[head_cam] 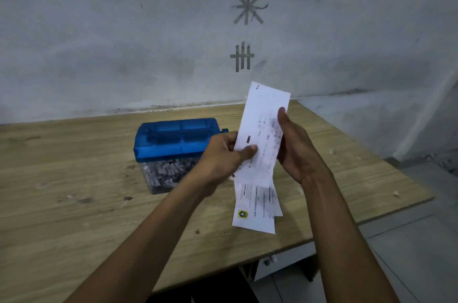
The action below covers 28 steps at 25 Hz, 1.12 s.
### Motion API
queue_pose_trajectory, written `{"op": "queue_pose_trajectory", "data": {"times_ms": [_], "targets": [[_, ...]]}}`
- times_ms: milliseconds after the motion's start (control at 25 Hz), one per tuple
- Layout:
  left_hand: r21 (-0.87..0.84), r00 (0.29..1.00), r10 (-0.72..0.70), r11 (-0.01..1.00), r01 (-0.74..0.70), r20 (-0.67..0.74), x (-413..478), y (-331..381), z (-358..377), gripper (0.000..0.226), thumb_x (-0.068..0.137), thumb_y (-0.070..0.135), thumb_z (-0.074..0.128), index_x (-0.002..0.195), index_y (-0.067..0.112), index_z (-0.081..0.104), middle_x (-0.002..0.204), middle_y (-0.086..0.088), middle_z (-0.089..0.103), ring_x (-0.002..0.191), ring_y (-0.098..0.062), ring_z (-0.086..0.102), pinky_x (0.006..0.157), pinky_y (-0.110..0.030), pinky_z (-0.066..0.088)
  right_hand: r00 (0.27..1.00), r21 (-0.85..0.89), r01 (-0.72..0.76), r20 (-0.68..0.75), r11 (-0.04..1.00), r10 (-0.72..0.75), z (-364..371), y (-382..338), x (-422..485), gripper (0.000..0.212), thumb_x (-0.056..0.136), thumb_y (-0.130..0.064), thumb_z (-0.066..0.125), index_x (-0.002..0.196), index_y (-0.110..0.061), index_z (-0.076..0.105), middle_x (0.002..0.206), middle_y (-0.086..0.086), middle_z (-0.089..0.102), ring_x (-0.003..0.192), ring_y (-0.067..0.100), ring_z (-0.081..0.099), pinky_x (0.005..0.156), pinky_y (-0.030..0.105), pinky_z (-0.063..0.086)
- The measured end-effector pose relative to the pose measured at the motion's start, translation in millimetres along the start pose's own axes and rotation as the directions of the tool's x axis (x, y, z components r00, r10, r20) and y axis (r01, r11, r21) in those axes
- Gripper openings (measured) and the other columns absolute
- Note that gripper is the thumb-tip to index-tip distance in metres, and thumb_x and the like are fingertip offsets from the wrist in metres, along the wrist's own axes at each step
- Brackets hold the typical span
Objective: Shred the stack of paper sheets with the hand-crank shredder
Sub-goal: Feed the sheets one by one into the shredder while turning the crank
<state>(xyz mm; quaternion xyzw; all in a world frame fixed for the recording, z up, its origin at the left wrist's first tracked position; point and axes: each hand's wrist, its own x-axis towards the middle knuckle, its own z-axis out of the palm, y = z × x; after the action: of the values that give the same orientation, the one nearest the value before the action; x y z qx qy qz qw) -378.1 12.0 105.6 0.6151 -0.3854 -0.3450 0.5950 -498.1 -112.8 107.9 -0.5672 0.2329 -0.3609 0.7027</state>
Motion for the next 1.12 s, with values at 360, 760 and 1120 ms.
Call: {"op": "queue_pose_trajectory", "data": {"times_ms": [360, 760, 1120], "targets": [[0.011, 0.932, 0.205, 0.977, -0.211, -0.300, 17.3, 52.6, -100.6, 0.029, 0.089, 0.003, 0.073, 0.117, 0.009, 0.069, 0.109, -0.004, 0.074, 0.086, -0.013, 0.075, 0.075, -0.030, 0.062, 0.999, -0.463, 0.020, 0.054, 0.886, 0.005, 56.5, 32.3, -0.2, 0.060, 0.079, -0.073, 0.059, 0.119, -0.028, 0.063, 0.122, -0.012, 0.064, 0.116, 0.006, 0.058, 0.092, 0.027, 0.049], [0.041, 0.881, 0.228, 0.972, -0.232, -0.416, 23.9, 32.0, -153.6, 0.027, 0.088, 0.005, 0.074, 0.113, 0.013, 0.068, 0.108, 0.001, 0.075, 0.091, -0.012, 0.075, 0.075, -0.029, 0.062, 1.000, -0.490, -0.008, 0.022, 0.872, 0.021, 81.5, 54.9, 4.3, 0.070, 0.069, -0.086, 0.058, 0.113, -0.033, 0.067, 0.110, -0.014, 0.070, 0.105, 0.006, 0.064, 0.085, 0.028, 0.049], [0.090, 0.893, 0.276, 0.961, -0.262, -0.355, 34.1, 34.4, -144.4, 0.027, 0.089, 0.007, 0.074, 0.113, 0.018, 0.067, 0.106, 0.007, 0.073, 0.093, -0.010, 0.074, 0.079, -0.031, 0.062, 0.997, -0.497, -0.033, 0.046, 0.867, 0.064, 79.8, 49.9, 3.6, 0.078, 0.059, -0.093, 0.061, 0.114, -0.038, 0.067, 0.114, -0.012, 0.070, 0.107, 0.011, 0.064, 0.096, 0.040, 0.053]]}}
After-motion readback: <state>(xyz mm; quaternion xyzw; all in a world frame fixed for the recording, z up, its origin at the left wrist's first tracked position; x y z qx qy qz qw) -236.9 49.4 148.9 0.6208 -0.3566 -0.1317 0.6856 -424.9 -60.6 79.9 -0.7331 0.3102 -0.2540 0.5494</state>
